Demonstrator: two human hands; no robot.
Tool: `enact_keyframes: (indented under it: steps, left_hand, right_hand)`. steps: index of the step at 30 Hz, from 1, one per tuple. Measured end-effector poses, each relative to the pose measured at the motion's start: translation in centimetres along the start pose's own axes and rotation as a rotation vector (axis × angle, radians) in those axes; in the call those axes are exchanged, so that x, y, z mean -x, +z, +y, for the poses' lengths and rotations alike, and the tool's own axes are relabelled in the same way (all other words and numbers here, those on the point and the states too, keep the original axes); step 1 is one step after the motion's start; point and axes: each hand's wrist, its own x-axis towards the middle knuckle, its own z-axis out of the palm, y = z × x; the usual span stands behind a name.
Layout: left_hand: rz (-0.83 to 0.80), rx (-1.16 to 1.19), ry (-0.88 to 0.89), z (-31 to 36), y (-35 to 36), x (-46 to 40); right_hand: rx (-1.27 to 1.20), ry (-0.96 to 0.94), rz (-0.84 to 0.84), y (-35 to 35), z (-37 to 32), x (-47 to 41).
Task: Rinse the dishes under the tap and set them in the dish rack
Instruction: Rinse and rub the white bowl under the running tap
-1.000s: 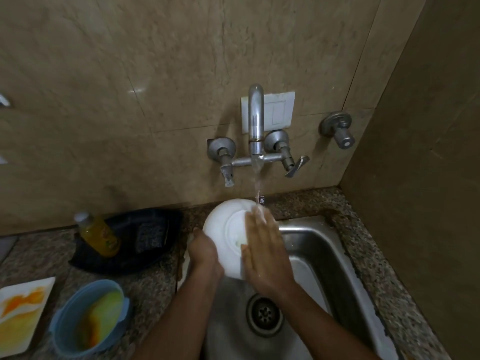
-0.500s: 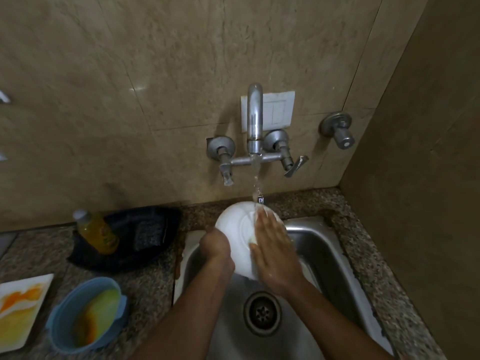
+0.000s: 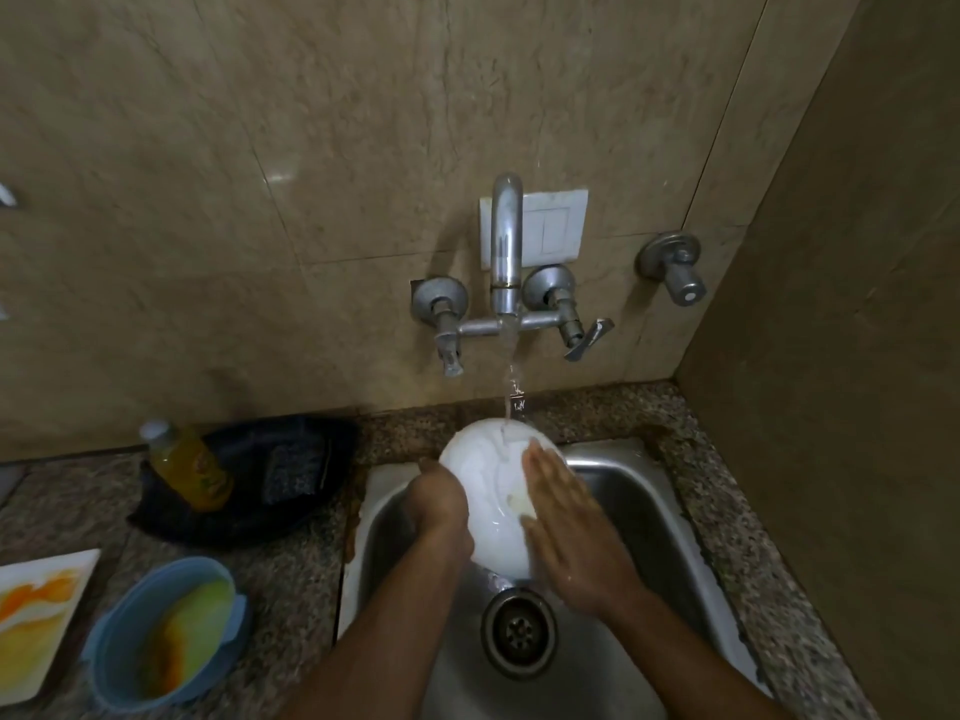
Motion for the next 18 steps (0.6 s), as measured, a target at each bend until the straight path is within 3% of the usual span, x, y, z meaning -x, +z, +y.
enact_keyframes:
  steps: [1, 2, 3, 5, 6, 8, 9, 11, 13, 18]
  left_hand:
    - [0.068, -0.439, 0.209, -0.5, 0.3, 0.0]
    - [0.145, -0.675, 0.440, -0.9, 0.6, 0.7]
    - [0.155, -0.606, 0.471, -0.5, 0.8, 0.3]
    - [-0.018, -0.101, 0.225, 0.8, 0.9, 0.9]
    - [-0.103, -0.083, 0.239, 1.3, 0.8, 1.6]
    - [-0.113, -0.089, 0.327, 1.9, 1.0, 2.6]
    - [-0.123, -0.144, 0.369, 1.7, 1.0, 3.5]
    - [-0.221, -0.231, 0.448, 0.9, 1.0, 5.3]
    - [-0.314, -0.273, 0.493, 0.6, 1.0, 6.5]
    - [-0.363, -0.272, 0.483, 1.3, -0.2, 5.5]
  right_hand:
    - [0.006, 0.079, 0.030, 0.4, -0.1, -0.3]
    - [0.021, 0.118, 0.041, 0.6, -0.7, -0.7]
    - [0.027, 0.109, 0.048, 0.7, -1.1, -1.0]
    - [-0.113, 0.065, 0.117, 1.6, 0.2, -0.4]
    - [-0.325, 0.143, 0.190, 1.6, 1.3, 0.1]
    - [-0.872, 0.529, 0.427, 1.0, 3.1, 0.4]
    - [-1.118, 0.708, 0.469, 0.6, 3.6, 0.0]
    - [-1.460, 0.982, 0.401, 0.3, 3.4, -1.2]
    - [-1.571, 1.074, 0.327, 0.5, 3.3, -1.1]
    - [-1.740, 1.043, 0.333, 0.3, 2.5, -1.4]
